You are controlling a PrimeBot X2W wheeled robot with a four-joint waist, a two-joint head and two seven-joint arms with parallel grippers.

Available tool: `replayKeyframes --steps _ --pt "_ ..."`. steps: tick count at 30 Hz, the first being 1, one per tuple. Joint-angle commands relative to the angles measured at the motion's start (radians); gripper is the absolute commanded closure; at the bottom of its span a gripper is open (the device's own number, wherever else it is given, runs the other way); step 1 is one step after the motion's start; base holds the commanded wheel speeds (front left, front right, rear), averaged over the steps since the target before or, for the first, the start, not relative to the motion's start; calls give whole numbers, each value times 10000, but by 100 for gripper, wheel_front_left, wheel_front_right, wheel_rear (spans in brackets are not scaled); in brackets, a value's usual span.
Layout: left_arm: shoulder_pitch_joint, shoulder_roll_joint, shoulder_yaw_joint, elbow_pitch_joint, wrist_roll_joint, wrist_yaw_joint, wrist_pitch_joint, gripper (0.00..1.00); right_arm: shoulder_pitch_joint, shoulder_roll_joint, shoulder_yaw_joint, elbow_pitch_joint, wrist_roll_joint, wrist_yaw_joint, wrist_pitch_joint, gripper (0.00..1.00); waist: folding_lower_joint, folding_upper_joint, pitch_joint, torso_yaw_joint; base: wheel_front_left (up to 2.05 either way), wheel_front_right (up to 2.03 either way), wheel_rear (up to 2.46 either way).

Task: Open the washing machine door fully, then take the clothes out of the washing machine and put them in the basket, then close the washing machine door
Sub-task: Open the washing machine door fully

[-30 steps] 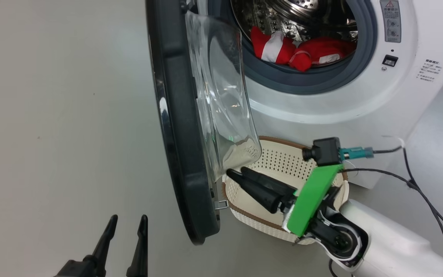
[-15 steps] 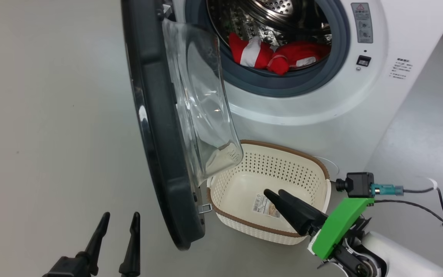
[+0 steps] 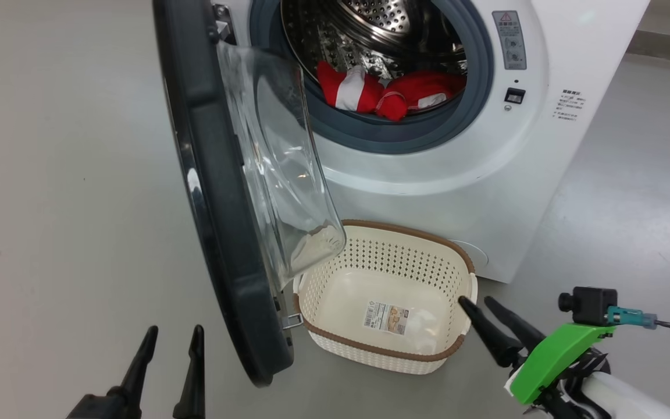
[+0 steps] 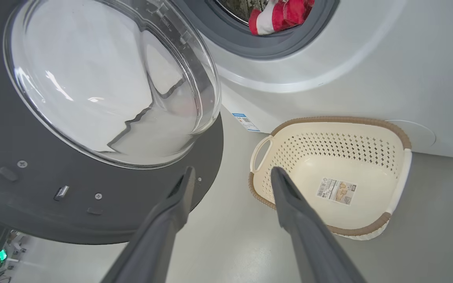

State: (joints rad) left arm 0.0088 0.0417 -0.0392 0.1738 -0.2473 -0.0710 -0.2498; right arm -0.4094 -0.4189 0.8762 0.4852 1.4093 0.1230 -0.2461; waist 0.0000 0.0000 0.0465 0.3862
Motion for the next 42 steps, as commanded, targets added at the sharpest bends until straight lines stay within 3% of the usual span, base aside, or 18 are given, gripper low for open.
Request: replayKeyframes --steps 1,10,25,30,42 --pt "-25 85 350 -277 76 10 -120 0 205 -84 -120 -71 -195 77 -133 0 0 0 -24 -48 0 0 0" --pt "81 85 355 -295 114 7 -120 0 1021 693 -3059 377 -3417 77 -154 0 0 0 -100 -165 0 0 0" --pt "110 85 397 -303 183 -57 -120 0 2943 2293 -7216 -1356 -8878 77 -156 0 0 0 -175 -141 0 0 0" --pt "96 85 403 -317 196 -51 -120 0 3422 2815 -8031 -1914 -9732 77 -156 0 0 0 -154 -160 0 0 0" --pt "5 85 364 -244 191 -58 -120 0 3865 3162 -8435 -1710 -10378 77 -156 0 0 0 -112 -144 0 0 0"
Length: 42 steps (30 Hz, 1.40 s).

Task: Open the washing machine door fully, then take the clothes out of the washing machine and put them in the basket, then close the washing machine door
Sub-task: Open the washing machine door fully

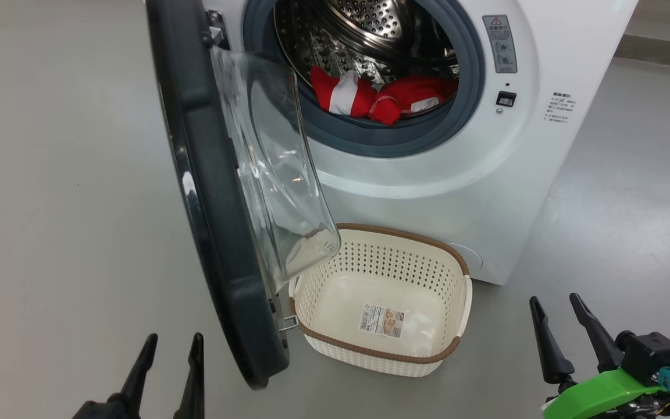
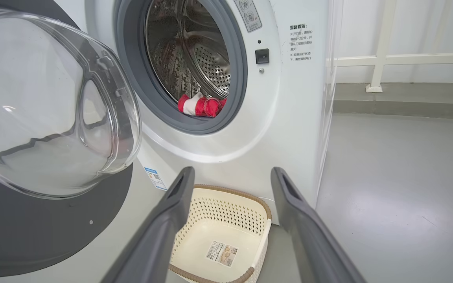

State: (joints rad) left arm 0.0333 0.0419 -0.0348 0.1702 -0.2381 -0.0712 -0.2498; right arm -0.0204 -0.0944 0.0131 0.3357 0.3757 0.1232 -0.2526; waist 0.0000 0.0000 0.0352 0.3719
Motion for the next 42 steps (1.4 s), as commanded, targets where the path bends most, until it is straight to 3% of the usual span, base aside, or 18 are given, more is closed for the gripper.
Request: replayKeyframes --steps 1,6,7,8,9,18,27,35,42 --pt "-243 83 324 -209 99 -53 -120 0 -27 -65 185 -212 -63 75 -91 0 0 0 2 -4 0 0 0" --pt "-249 83 358 -207 84 -33 -120 0 -37 -18 189 -240 -161 75 -91 0 0 0 -26 -18 0 0 0" --pt "-252 83 373 -208 44 -24 -120 25 -39 -15 193 -240 -175 75 -91 0 0 0 -34 -22 0 0 0" --pt "-257 83 392 -211 6 -9 -120 83 -43 -11 194 -244 -189 75 -91 0 0 0 -43 -27 0 0 0" --pt "-267 83 415 -219 -50 7 -120 100 -44 -7 197 -247 -201 75 -91 0 0 0 -54 -34 0 0 0" --pt "-473 83 825 -979 -890 -2 -120 100 -39 18 232 -293 -238 75 -91 0 0 0 -88 -44 0 0 0" --pt "-872 83 1058 -3541 -1296 97 -120 100 -89 -33 213 -360 -297 75 -91 0 0 0 -34 -5 0 0 0" --pt "-871 83 -198 -5414 -1094 139 -120 100 -154 -44 254 -364 -278 75 -91 0 0 0 30 -17 0 0 0" --pt "-556 83 -2399 -5214 -1211 91 -120 100 -221 -46 243 -414 -304 75 -91 0 0 0 102 -62 0 0 0"
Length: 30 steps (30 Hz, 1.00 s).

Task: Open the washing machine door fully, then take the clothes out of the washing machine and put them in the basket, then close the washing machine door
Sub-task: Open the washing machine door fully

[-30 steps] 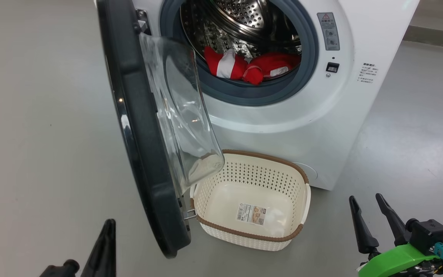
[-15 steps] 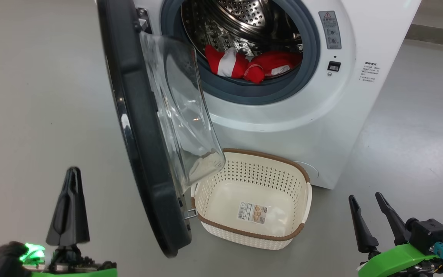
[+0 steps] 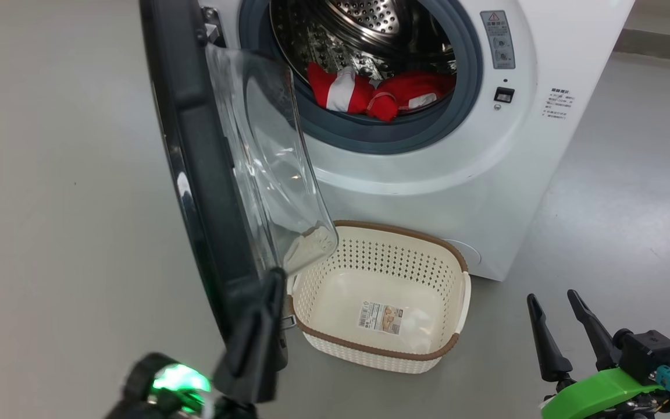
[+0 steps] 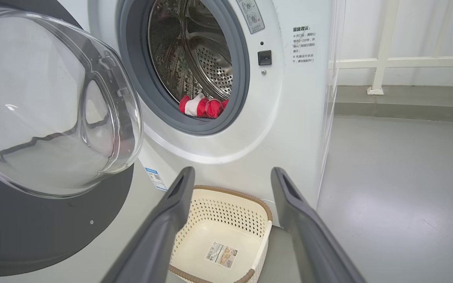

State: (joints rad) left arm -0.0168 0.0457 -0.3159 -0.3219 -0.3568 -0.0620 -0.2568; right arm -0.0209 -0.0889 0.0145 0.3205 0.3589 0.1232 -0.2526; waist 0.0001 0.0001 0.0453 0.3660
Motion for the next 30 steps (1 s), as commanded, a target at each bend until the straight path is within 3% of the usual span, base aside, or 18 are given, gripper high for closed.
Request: replayKeyframes --steps 1,9,18,30 --pt "-21 45 139 -58 -160 13 -49 100 -225 -108 230 -266 -142 75 -91 0 -1 -1 12 -10 0 0 0" --pt "-309 45 -801 1875 -916 169 -49 100 -308 -112 252 -299 -149 75 -91 0 -1 -1 101 -87 0 0 0" --pt "-683 45 -273 3710 -1730 273 -49 100 -339 -125 319 -330 -136 75 -91 0 -1 -1 94 -161 0 0 0" --pt "-692 45 385 4252 -1809 242 -49 100 -278 -160 317 -390 -108 75 -91 0 -1 -1 59 -138 0 0 0"
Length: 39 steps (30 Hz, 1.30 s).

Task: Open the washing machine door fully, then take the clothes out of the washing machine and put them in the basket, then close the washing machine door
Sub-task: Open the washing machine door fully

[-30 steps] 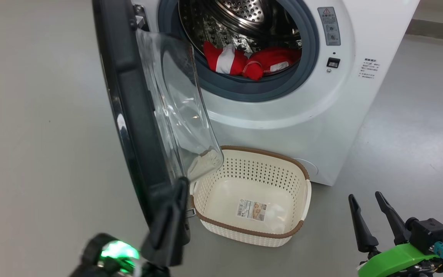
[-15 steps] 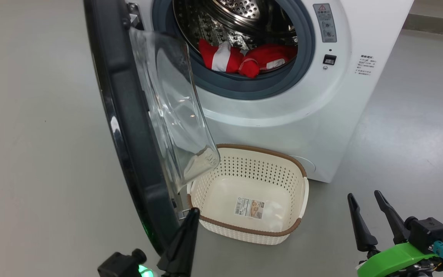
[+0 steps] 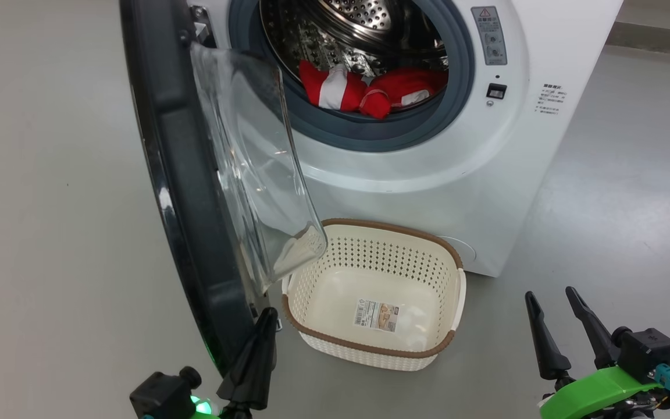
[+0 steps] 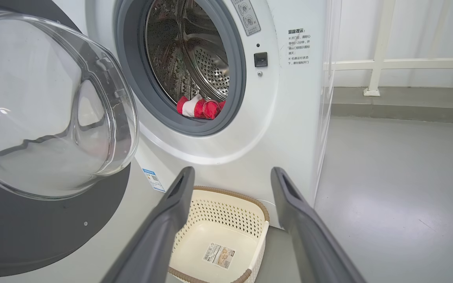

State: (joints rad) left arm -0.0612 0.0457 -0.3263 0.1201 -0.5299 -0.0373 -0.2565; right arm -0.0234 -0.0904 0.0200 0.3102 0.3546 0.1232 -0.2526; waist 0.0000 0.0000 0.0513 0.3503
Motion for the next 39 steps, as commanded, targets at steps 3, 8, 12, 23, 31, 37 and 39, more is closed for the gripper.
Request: replayKeyframes --steps 3,8,12,23,31,37,39 --pt "-162 45 652 -168 -47 17 -53 100 -234 -142 250 -297 -78 75 -91 0 0 0 -9 61 0 0 0" --pt "9 45 968 -231 -28 94 -53 100 -229 -134 257 -321 -98 75 -91 0 0 0 14 118 0 0 0" --pt "285 45 1475 -430 20 245 -53 100 -240 -163 236 -369 -91 75 -91 0 0 0 84 210 0 0 0" --pt "674 71 2859 -764 354 408 -53 100 -285 -178 260 -388 -110 75 -91 0 0 0 213 455 0 0 0" --pt "416 344 4035 -556 439 444 -53 100 -379 -226 299 -396 -132 75 -91 0 0 0 376 539 0 0 0" --pt "91 526 4860 -307 469 425 -53 100 -463 -277 306 -396 -164 75 -91 0 0 0 515 537 0 0 0" --pt "-41 592 5108 -189 504 394 -53 100 -498 -288 310 -396 -179 75 -91 0 0 0 564 522 0 0 0"
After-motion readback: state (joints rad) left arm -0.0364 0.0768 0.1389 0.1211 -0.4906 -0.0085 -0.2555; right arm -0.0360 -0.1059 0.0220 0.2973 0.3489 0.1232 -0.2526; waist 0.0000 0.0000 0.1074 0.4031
